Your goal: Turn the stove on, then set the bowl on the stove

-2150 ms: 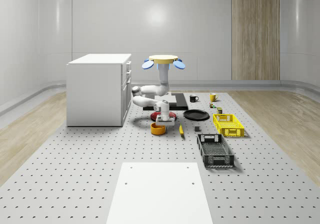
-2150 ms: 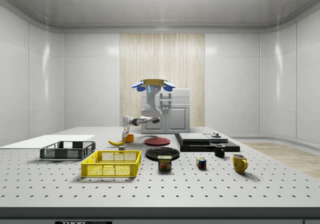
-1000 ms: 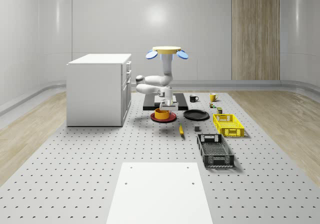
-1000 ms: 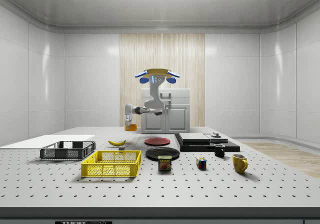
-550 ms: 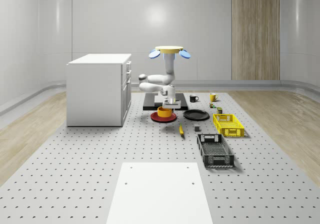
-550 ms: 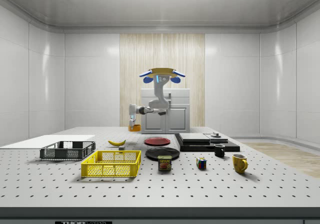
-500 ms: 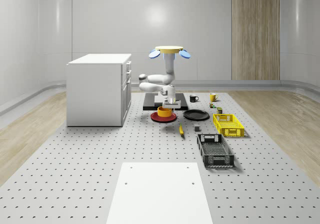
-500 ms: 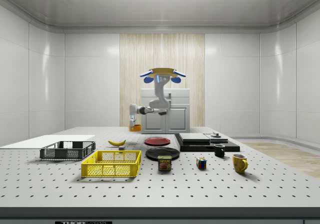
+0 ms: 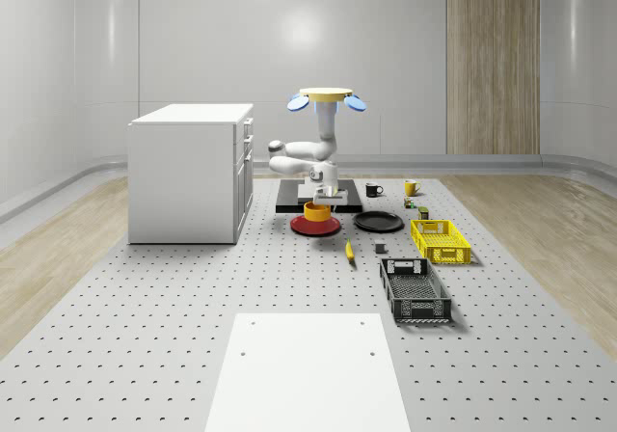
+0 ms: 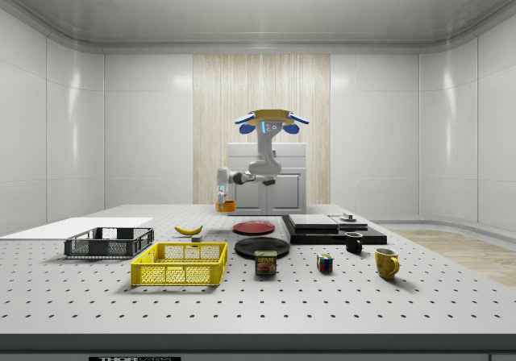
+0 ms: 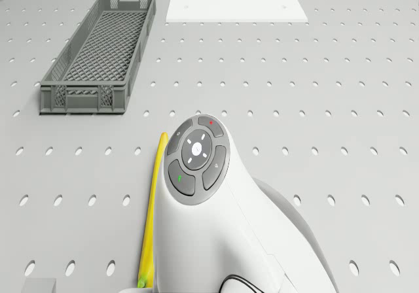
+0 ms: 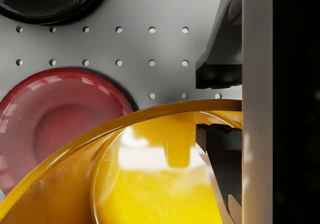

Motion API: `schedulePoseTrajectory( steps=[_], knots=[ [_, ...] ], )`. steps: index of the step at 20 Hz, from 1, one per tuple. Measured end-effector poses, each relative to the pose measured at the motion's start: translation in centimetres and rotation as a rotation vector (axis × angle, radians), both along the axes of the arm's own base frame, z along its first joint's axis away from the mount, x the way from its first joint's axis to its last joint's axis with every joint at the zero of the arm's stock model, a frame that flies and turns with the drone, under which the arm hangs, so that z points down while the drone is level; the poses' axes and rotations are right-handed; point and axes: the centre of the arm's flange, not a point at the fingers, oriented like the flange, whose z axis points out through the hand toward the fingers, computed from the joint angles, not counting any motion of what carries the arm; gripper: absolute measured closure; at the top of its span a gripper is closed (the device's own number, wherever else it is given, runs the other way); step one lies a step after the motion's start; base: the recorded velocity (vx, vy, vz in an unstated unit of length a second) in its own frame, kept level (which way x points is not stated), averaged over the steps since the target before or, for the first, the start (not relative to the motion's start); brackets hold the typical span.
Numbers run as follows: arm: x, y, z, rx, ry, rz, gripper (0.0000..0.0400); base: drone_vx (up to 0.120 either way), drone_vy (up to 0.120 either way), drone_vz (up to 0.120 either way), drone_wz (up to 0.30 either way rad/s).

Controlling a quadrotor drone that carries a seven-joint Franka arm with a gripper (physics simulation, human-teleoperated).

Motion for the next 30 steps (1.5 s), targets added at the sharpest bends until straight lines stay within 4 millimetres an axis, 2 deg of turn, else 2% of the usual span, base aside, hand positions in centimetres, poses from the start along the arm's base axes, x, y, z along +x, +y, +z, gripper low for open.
schedulePoseTrajectory(
  steps=[30],
  knots=[
    [0.0, 0.0, 0.0, 0.0, 0.0, 0.001, 0.0298, -0.12, 0.0, 0.0, 0.0]
  ],
)
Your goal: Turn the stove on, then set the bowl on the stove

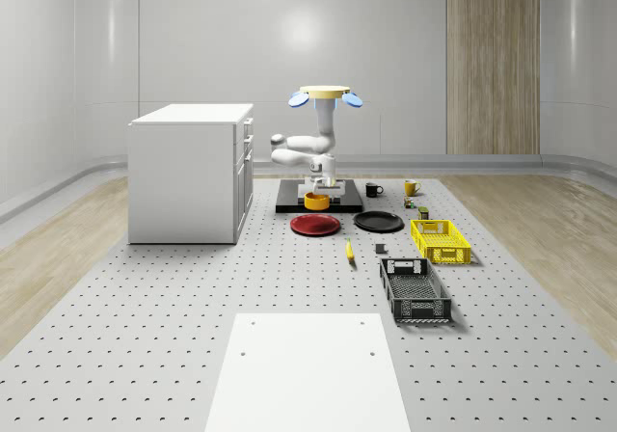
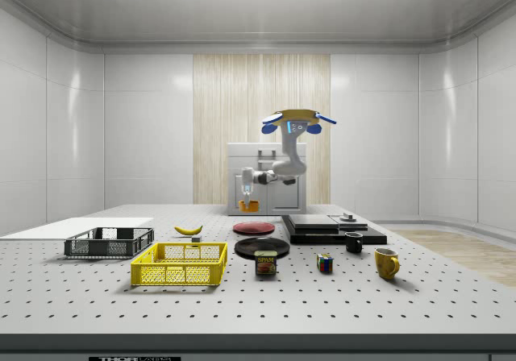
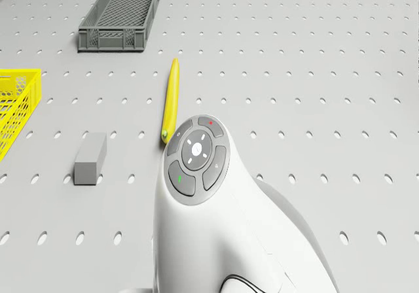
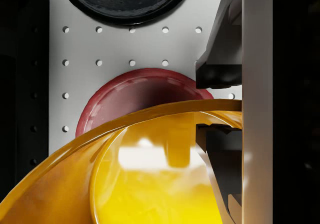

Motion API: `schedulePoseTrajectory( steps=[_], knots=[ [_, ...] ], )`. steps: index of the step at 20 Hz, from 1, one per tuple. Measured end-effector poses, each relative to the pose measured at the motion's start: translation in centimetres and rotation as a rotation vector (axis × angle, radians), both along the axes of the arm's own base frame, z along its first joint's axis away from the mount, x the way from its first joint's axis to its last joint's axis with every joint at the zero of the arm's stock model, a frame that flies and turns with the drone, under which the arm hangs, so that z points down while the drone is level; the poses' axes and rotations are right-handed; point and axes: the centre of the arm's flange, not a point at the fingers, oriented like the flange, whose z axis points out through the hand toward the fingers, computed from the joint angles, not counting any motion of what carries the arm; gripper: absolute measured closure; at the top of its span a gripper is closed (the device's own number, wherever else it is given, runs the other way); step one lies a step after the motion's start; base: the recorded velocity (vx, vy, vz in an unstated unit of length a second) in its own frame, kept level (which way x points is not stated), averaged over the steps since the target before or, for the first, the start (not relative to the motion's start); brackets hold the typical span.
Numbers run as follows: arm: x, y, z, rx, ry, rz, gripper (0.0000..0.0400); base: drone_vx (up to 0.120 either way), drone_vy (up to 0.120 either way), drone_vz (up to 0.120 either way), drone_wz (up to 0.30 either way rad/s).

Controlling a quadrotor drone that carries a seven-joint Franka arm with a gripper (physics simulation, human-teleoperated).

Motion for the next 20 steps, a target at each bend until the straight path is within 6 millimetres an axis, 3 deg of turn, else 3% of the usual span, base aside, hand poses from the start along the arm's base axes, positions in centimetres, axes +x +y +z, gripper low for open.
schedulePoseTrajectory(
  steps=[9, 13, 20],
  knots=[
    [0.0, 0.0, 0.0, 0.0, 0.0, 0.0, 0.0298, -0.12, 0.0, 0.0, 0.0],
    [0.0, 0.0, 0.0, 0.0, 0.0, 0.0, 0.0298, -0.12, 0.12, 0.0, 0.0],
    [0.0, 0.0, 0.0, 0.0, 0.0, 0.0, 0.0298, -0.12, 0.0, 0.0, 0.0]
  ],
)
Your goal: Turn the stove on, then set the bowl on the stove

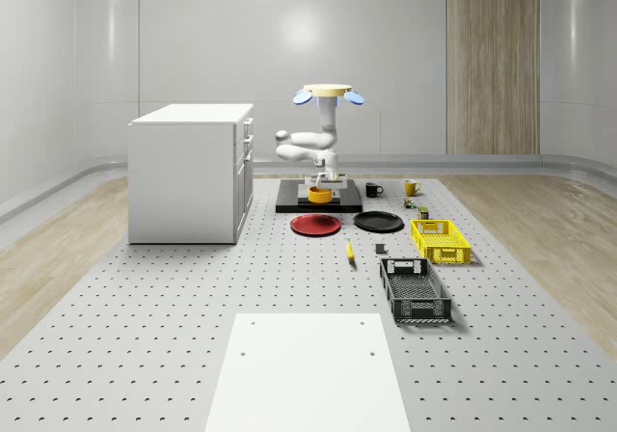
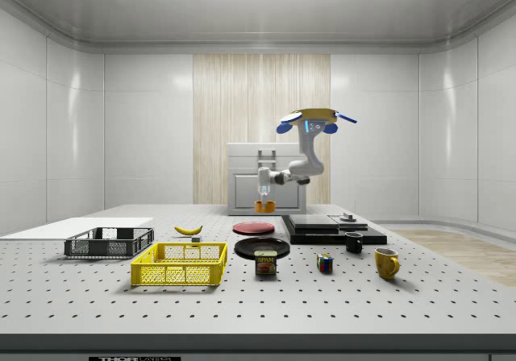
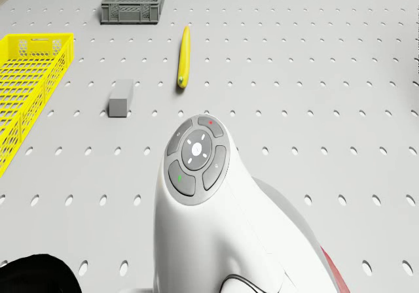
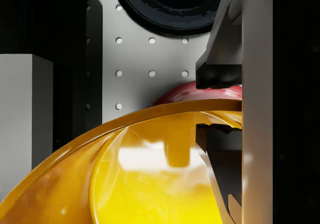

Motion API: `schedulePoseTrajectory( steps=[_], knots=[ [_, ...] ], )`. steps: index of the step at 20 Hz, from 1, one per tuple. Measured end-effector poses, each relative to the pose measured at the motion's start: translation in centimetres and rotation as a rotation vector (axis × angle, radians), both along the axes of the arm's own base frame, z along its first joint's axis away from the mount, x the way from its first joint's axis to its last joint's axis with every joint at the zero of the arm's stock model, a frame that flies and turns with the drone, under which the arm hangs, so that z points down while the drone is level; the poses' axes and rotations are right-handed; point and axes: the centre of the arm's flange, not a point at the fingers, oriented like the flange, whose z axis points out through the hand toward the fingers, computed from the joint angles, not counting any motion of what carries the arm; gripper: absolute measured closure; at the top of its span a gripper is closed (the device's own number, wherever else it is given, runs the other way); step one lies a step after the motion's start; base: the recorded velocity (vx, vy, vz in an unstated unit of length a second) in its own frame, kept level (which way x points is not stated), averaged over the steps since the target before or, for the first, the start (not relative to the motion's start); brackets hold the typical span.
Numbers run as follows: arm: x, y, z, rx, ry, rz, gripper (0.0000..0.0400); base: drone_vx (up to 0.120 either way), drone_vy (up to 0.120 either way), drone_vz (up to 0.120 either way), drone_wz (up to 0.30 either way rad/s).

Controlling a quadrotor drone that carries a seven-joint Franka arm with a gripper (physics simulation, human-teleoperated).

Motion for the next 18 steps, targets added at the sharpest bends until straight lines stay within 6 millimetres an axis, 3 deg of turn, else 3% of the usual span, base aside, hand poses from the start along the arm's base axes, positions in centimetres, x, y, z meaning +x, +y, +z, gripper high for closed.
schedulePoseTrajectory(
  steps=[18],
  knots=[
    [0.0, 0.0, 0.0, 0.0, 0.0, 0.001, 0.0298, -0.12, 0.0, 0.0, 0.0]
  ],
)
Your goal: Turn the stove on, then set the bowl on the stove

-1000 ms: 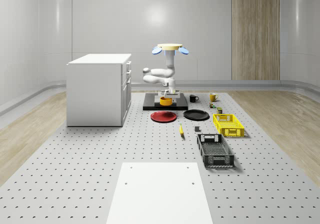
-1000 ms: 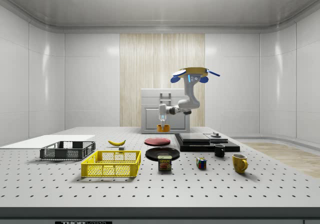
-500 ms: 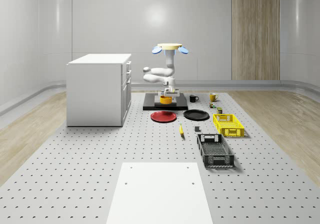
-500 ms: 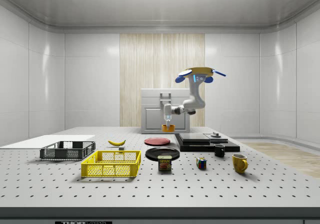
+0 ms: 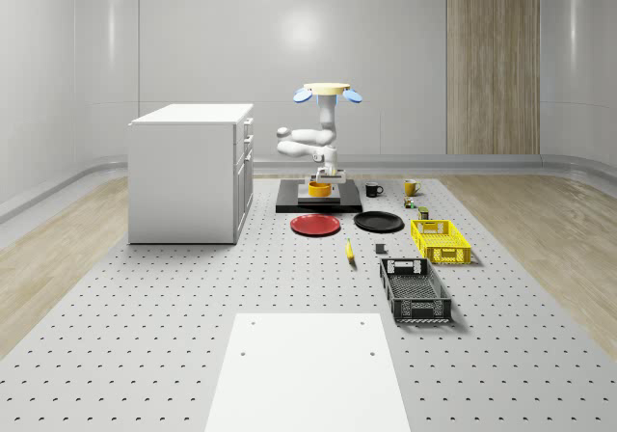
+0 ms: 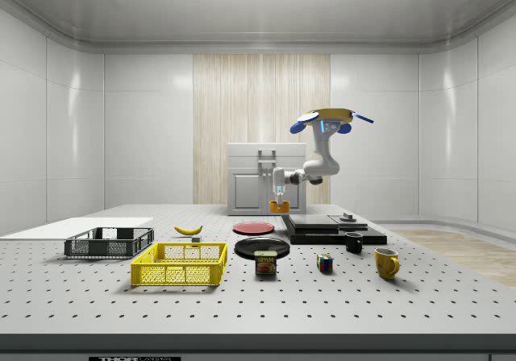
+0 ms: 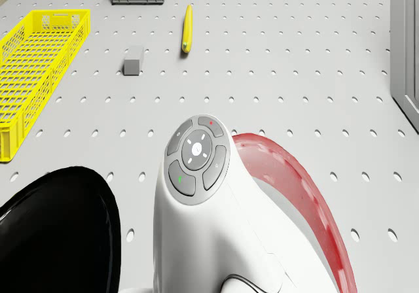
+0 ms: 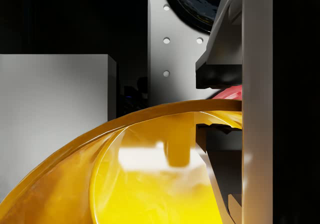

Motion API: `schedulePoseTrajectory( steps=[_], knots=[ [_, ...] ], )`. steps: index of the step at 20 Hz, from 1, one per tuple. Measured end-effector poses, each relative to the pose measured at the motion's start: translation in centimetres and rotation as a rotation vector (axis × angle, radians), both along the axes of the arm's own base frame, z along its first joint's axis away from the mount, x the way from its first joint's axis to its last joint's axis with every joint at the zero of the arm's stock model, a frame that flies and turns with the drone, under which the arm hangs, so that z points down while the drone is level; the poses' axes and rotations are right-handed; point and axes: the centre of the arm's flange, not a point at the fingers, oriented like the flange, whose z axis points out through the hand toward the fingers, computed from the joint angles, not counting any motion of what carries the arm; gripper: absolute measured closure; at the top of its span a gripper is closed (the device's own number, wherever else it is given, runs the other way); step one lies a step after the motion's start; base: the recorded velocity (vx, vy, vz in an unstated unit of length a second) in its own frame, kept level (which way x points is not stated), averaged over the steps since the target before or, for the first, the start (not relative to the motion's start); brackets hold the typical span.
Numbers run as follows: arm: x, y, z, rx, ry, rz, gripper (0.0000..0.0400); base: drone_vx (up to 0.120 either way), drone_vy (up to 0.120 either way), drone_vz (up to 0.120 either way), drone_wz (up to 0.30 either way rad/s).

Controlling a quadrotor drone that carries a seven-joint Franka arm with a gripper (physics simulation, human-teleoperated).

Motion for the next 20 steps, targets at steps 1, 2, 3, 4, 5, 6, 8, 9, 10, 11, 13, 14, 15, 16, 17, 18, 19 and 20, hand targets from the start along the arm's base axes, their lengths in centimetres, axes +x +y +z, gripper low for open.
schedulePoseTrajectory(
  steps=[1, 2, 3, 4, 5, 6, 8, 9, 10, 11, 13, 14, 15, 16, 17, 18, 19, 20],
  knots=[
    [0.0, 0.0, 0.0, 0.0, 0.0, 0.0, 0.0298, -0.12, 0.0, 0.0, 0.0],
    [0.0, 0.0, 0.0, 0.0, 0.0, 0.0, 0.0298, -0.12, 0.0, 0.0, 0.0],
    [0.0, 0.0, 0.0, 0.0, 0.0, 0.0, 0.0298, -0.12, 0.0, 0.0, 0.0],
    [0.0, 0.0, 0.0, 0.0, 0.0, 0.0, 0.0298, -0.12, 0.0, 0.0, 0.0],
    [0.0, 0.0, 0.0, 0.0, 0.0, 0.0, 0.0298, -0.12, 0.0, 0.0, 0.0],
    [0.0, 0.0, 0.0, 0.0, 0.0, 0.0, 0.0298, -0.12, 0.0, 0.0, 0.0],
    [0.0, 0.0, 0.0, 0.0, 0.0, 0.0, 0.0298, -0.12, 0.0, 0.0, 0.0],
    [0.0, 0.0, 0.0, 0.0, 0.0, 0.0, 0.0298, -0.12, 0.0, 0.0, 0.0],
    [0.0, 0.0, 0.0, 0.0, 0.0, 0.0, 0.0298, -0.12, 0.0, 0.0, 0.0],
    [0.0, 0.0, 0.0, 0.0, 0.0, 0.0, 0.0298, -0.12, 0.0, 0.0, 0.0],
    [0.0, 0.0, 0.0, 0.0, 0.0, 0.001, 0.0298, -0.12, 0.0, 0.0, 0.0],
    [0.0, 0.0, 0.0, 0.0, 0.0, 0.001, 0.0298, -0.12, 0.0, 0.0, 0.0],
    [0.0, 0.0, 0.0, 0.0, 0.0, 0.001, 0.0298, -0.12, 0.0, 0.0, 0.0],
    [0.0, 0.0, 0.0, 0.0, 0.0, 0.001, 0.0298, -0.12, 0.0, 0.0, 0.0],
    [0.0, 0.0, 0.0, 0.0, 0.0, 0.001, 0.0298, -0.12, 0.0, 0.0, 0.0],
    [0.0, 0.0, 0.0, 0.0, 0.0, 0.001, 0.0298, -0.12, 0.0, 0.0, 0.0],
    [0.0, 0.0, 0.0, 0.0, 0.0, 0.001, 0.0298, -0.12, 0.0, 0.0, 0.0],
    [0.0, 0.0, 0.0, 0.0, 0.0, 0.001, 0.0298, -0.12, 0.0, 0.0, 0.0]
  ],
)
